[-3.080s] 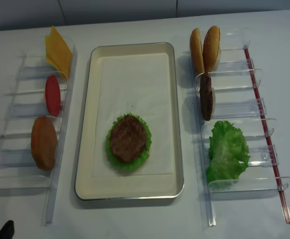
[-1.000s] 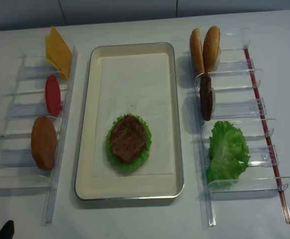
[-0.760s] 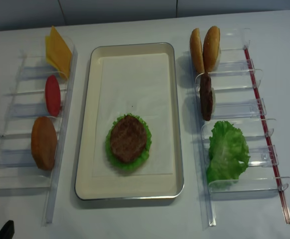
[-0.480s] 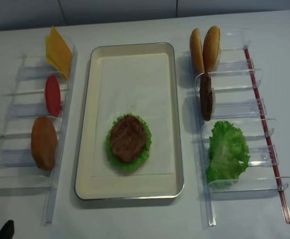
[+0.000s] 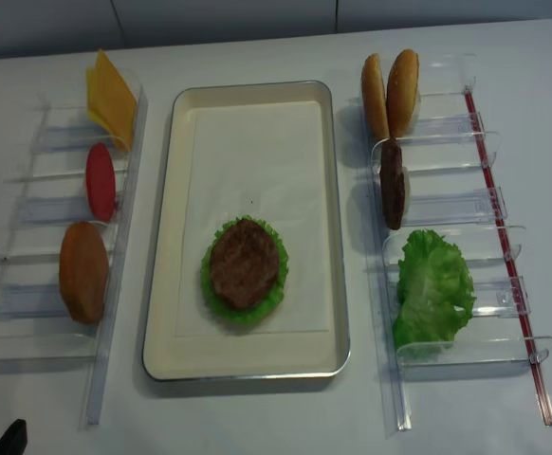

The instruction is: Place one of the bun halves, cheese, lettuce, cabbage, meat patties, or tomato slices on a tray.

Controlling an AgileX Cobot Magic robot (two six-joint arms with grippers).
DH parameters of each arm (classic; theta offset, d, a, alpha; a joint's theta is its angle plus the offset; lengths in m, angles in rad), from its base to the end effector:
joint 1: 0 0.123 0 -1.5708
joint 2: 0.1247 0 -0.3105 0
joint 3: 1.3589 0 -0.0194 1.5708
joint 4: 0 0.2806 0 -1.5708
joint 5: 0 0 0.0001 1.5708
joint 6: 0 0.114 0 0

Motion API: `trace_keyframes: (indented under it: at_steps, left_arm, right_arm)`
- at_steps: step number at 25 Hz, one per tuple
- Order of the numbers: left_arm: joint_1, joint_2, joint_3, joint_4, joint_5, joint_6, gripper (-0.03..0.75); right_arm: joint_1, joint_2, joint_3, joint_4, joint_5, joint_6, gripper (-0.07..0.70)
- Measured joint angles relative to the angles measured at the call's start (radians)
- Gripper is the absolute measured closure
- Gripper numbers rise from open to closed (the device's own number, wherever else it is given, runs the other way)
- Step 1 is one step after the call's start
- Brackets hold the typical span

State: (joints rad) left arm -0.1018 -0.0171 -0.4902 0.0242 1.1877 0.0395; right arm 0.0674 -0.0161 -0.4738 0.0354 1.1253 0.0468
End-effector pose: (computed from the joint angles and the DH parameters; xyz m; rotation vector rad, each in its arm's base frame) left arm 0.0076 0.0018 0.2658 0.1496 2.1586 -0.0064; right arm 0.0128 0.0045 0.2666 -0.0247 2.1203 0.1108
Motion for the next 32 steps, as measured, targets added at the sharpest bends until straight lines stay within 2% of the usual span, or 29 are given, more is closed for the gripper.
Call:
trace_keyframes:
  at_steps: [8, 25, 32]
  left_arm:
    - [0.000, 0.000, 0.000, 0.000, 0.000, 0.000, 0.209]
    - [0.000, 0.000, 0.000, 0.000, 0.000, 0.000, 0.209]
    - [0.000, 0.000, 0.000, 0.000, 0.000, 0.000, 0.209]
  right_arm:
    - [0.000, 0.000, 0.000, 0.000, 0.000, 0.000, 0.480]
    - [0.000, 0.000, 0.000, 0.000, 0.000, 0.004, 0.496]
    - [0.000, 0.000, 0.000, 0.000, 0.000, 0.004, 0.531]
